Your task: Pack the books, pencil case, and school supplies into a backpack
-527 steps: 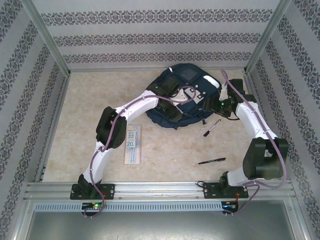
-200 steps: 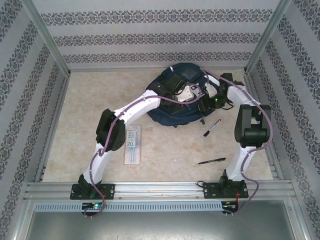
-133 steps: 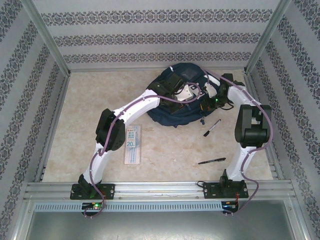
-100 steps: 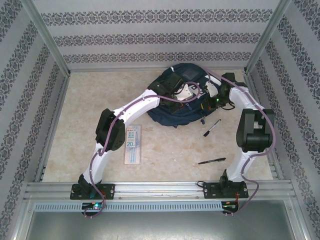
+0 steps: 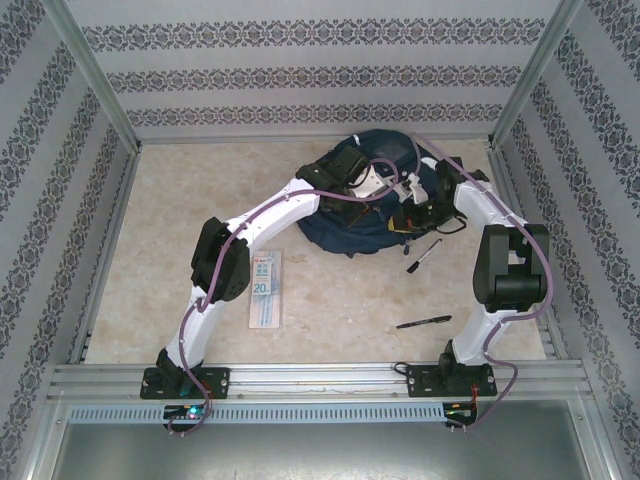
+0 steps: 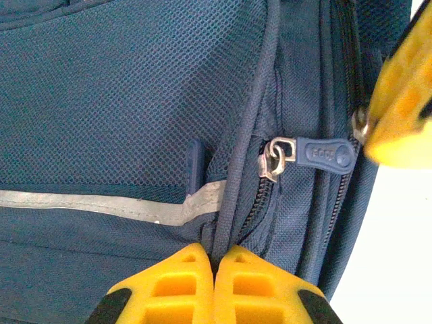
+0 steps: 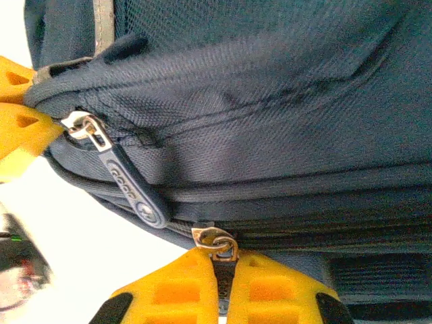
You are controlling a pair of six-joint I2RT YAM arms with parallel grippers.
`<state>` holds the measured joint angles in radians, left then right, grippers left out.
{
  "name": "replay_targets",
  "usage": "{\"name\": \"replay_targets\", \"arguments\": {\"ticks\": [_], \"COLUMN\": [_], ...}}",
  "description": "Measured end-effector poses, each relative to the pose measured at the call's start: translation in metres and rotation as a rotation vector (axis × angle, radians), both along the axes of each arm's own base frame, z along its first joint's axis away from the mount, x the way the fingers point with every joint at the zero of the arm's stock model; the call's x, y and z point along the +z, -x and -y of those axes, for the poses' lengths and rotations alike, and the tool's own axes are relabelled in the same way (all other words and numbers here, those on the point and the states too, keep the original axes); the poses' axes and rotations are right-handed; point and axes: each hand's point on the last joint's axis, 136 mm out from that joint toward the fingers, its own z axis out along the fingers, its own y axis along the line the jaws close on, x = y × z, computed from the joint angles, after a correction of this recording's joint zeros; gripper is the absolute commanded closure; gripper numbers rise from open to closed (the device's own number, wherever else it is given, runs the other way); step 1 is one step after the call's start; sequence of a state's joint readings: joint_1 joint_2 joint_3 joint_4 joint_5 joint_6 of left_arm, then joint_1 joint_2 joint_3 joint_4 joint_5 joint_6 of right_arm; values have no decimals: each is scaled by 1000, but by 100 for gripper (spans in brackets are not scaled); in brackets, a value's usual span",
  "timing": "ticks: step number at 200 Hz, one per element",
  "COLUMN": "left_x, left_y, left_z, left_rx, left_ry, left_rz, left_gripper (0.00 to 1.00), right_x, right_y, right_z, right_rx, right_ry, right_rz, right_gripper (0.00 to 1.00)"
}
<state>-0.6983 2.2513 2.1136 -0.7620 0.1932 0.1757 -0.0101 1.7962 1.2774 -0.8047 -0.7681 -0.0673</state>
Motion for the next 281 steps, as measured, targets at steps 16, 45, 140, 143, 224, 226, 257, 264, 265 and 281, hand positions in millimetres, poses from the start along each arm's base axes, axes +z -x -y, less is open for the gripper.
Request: {"name": "replay_targets", "arguments": {"ticks": [16,45,140,143,224,226,257,264,265,281], "left_x": [-1,-9,-2,-1,23,22,16,15,15,14], "left_y": [1,2,-10,-10,64,65,87,89,90,94], "left_z": [2,3,7,7,-21,-22,-42,-46,-46,-52], "left_rx": [13,41,144,146,242,243,278,282,282,282], "left_ry": [16,26,142,149,370,371,395,401,401,418], "left_rz": [-19,-55,-107,-111,-338,-340,-381,-386,-386,-386], "left_gripper": [100,100,52,51,48,48,48,48,48,48], "right_x": [-11,-17,20,24,74,74,55,49,48,33], "right_y": [8,13,34,34,-18,-21,-36,-37,-37,-38], "right_z": [-15,-37,-41,-38,-10,-12,-51,-57,-58,-69], "right_rx": [-38,-96,-195,-201,-133,-119,178,241,252,383], "right_ry": [-97,-215,-138,-121,210,217,334,356,362,409], "right_rz": [-56,-105,77,102,488,496,610,629,631,659], "right_gripper": [97,92,59,58,43,43,42,42,42,42]}}
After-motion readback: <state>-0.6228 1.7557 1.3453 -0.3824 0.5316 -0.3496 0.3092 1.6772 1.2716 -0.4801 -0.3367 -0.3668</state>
